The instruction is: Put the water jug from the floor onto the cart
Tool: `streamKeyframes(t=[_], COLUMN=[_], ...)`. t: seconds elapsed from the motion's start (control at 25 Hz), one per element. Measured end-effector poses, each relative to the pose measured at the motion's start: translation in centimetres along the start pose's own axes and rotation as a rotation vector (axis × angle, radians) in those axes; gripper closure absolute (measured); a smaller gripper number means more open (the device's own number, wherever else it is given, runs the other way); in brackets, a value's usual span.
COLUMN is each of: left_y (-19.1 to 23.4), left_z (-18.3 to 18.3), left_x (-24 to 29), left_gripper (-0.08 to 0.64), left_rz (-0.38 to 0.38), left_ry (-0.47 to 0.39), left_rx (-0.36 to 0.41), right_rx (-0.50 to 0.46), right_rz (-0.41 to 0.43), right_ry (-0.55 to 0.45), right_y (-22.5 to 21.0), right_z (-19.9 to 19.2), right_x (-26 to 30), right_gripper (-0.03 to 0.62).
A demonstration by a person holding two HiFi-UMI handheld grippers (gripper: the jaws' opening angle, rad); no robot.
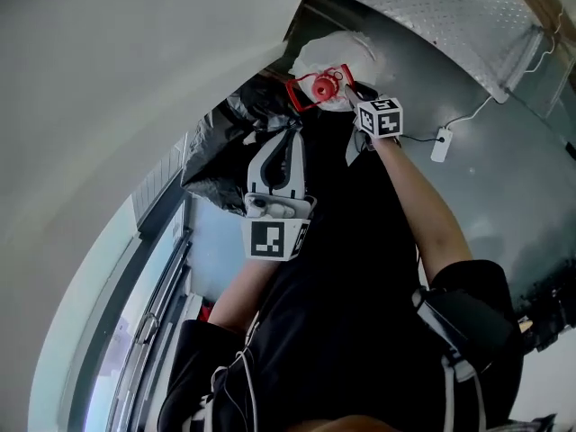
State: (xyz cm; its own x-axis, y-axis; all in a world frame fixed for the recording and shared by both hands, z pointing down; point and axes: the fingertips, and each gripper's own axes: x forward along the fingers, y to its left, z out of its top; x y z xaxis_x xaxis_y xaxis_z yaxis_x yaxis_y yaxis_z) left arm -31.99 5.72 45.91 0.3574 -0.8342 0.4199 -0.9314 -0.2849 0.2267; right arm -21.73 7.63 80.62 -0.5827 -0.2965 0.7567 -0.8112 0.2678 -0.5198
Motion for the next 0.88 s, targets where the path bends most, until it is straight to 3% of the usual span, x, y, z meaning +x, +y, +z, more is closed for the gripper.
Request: streamKeyframes(t=[0.24,0.52,0.72,0.88], left_y=[-3.6,-6.0,-9.4,-12.7], left_z=[3.4,5.9,7.2,7.4], left_x=[1.5,2.4,2.6,3.0], left_gripper=[0.541,0.541,0.541,0.541], left_rz=[-0.141,-0.231,-0.328,-0.381], left_ry=[-0.07,-0.135,-0.161,-0.147], left_rx=[0.022,0.013,0.006,0.005], right_rx=[0.061,0.176,0.228,0.239], right_rz=[-0.093,-0.207,-0.27,-0.269], right_ry=[-0.102,-0.26,-0.348,-0.397], right_y=[-2.7,-7.0,-9.2,-10.0], right_z=[2.1,5.0,6.2,7.2], right_x=[-9.1,-17.9,-21.9,-23.9], right_gripper=[0.506,0.506,0.506,0.506])
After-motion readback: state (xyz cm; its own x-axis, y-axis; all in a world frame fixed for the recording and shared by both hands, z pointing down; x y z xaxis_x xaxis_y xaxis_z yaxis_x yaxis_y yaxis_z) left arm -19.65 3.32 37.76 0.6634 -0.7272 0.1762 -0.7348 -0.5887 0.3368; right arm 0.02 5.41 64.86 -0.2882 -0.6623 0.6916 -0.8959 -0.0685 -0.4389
